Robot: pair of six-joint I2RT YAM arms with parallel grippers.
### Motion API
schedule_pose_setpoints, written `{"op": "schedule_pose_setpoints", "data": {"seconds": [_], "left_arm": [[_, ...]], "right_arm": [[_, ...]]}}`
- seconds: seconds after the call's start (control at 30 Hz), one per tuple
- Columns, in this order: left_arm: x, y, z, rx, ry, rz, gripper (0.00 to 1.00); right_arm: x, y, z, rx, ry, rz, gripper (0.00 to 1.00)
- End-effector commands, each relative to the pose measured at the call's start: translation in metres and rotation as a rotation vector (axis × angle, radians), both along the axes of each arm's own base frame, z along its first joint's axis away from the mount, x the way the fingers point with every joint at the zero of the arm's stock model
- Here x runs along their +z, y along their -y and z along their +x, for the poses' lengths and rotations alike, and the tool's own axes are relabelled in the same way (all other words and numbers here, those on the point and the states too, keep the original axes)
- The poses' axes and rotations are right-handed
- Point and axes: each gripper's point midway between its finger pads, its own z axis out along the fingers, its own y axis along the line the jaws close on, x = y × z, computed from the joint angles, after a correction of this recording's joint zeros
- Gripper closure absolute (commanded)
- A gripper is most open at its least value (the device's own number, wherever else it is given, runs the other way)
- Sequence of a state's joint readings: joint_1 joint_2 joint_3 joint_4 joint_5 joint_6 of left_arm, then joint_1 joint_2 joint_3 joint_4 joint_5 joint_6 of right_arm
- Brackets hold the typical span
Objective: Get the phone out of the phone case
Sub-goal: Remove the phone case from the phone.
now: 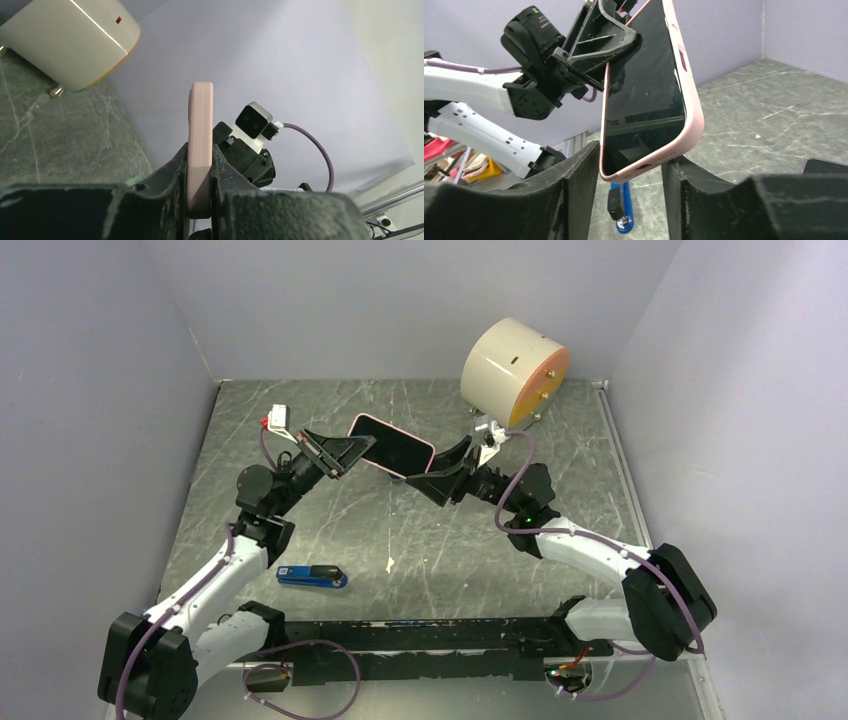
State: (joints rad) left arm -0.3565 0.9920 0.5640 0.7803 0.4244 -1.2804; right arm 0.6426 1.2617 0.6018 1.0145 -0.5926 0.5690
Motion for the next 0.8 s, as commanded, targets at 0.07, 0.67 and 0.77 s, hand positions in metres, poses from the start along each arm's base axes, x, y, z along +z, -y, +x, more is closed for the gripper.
{"op": "schedule_pose_setpoints", "data": {"seconds": [0.07,0.67,0.77], "left_arm": [[0.034,-0.007,-0.013,-0.007,0.106,-0.037,0.97],[0.036,0.006,-0.026,-0.199,0.144,0.108,0.97],[0.036,0.009,-0.030,-0.241,0.153,0.115,0.97]], "right_arm": [[0.029,0.004,-0.015,0.061,0.136,0.062,0.66],[0.012,-0.006,-0.013,0.097,0.370,-0.097,0.89],[0.013,-0.008,-0.010,0.095,0.428,-0.113,0.95]]}}
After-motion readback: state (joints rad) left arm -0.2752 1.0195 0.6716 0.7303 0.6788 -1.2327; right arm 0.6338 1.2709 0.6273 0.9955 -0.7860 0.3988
